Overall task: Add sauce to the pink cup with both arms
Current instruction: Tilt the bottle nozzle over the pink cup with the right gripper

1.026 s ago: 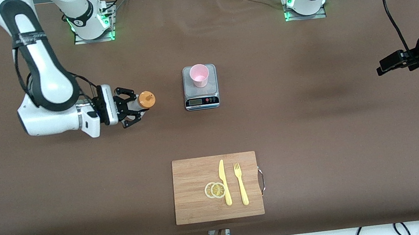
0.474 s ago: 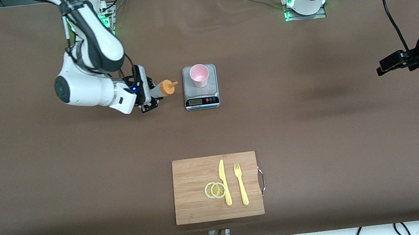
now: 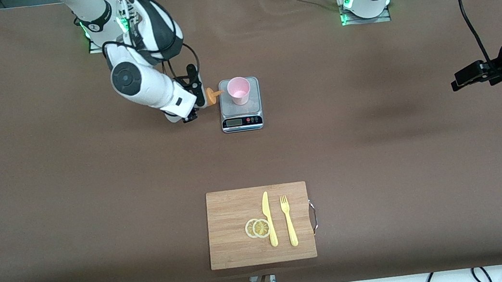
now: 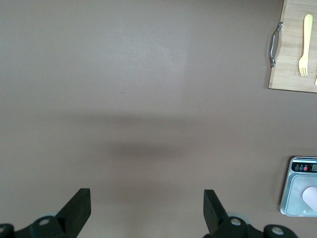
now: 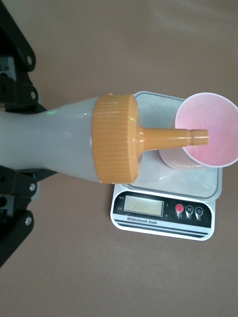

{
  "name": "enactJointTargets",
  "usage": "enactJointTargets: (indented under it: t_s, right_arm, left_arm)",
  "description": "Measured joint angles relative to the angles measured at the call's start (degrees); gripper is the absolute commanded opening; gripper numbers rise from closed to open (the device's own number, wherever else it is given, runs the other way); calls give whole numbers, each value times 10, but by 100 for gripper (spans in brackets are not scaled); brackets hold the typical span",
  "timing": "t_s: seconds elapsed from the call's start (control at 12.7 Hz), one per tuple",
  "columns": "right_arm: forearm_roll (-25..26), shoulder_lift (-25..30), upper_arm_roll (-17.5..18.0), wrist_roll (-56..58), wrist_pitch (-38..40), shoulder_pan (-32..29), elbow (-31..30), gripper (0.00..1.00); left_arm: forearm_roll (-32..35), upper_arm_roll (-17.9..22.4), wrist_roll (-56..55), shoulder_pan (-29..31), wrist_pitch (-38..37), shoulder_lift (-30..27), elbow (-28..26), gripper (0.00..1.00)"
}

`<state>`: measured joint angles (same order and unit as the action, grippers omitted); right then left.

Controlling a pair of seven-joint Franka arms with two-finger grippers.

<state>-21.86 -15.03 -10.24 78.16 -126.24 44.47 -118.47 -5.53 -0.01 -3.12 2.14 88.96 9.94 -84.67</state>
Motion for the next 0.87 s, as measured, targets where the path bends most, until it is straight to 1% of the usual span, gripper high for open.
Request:
enactJointTargets:
  t_s: [0.16,0.55,0.87]
  right_arm:
    - [18,0,0,-23,-2,17,0,13]
    - [151,0,1,-165,-4,68,1,14]
    - [250,1,2,-253,-3,91,7,14]
  left_arm:
    - [0,0,0,0,0,1,1,100]
    - [0,0,0,0,0,1,2,100]
    - [0,0,0,0,0,1,2,100]
